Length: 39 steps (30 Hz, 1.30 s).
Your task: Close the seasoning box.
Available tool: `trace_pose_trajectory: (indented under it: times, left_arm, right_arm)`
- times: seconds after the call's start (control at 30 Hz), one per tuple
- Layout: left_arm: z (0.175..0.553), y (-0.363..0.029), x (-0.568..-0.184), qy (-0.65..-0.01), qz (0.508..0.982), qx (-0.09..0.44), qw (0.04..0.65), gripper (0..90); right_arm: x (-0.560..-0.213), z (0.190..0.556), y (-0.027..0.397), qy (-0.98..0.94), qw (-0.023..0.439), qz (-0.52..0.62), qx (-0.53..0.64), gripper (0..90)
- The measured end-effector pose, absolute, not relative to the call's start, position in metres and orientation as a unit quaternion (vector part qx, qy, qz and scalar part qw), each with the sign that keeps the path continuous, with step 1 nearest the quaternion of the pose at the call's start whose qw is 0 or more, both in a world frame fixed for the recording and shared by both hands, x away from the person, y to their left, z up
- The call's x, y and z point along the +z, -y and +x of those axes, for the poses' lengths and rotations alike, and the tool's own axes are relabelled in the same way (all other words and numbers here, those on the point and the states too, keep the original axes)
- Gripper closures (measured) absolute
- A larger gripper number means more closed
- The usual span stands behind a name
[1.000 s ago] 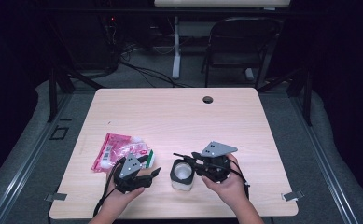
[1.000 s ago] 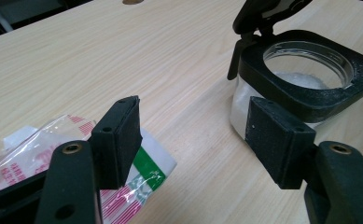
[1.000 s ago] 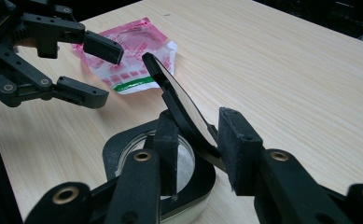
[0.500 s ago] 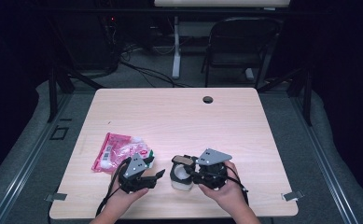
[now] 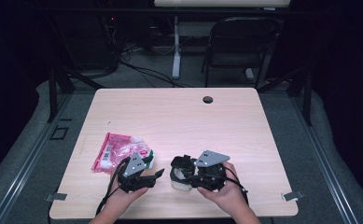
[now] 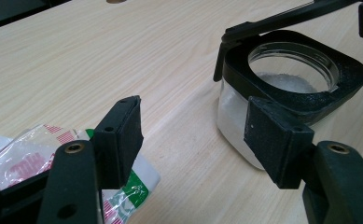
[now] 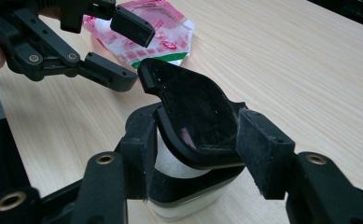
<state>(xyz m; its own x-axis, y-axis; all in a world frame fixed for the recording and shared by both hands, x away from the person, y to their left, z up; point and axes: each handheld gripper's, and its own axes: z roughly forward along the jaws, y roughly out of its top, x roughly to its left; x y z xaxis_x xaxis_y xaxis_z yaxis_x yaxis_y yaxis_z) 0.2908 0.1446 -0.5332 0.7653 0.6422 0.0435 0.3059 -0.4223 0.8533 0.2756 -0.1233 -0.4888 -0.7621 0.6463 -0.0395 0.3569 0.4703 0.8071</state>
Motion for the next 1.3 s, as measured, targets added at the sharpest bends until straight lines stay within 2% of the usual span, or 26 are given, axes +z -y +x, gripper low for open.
trace_pose_trajectory:
  times: [0.5,1.3]
  left_arm:
    - [0.2917,-0.1456,-0.5343,-0.291,0.821,0.187,0.455,36.8]
    - [0.2915,-0.1460,-0.5338,-0.291,0.820,0.188,0.456,36.8]
  right_arm:
    - [-0.4914,0.2756,0.1200,-0.847,0.158,0.295,0.414,45.4]
    - [-0.4955,0.2750,0.1167,-0.850,0.160,0.286,0.412,42.4]
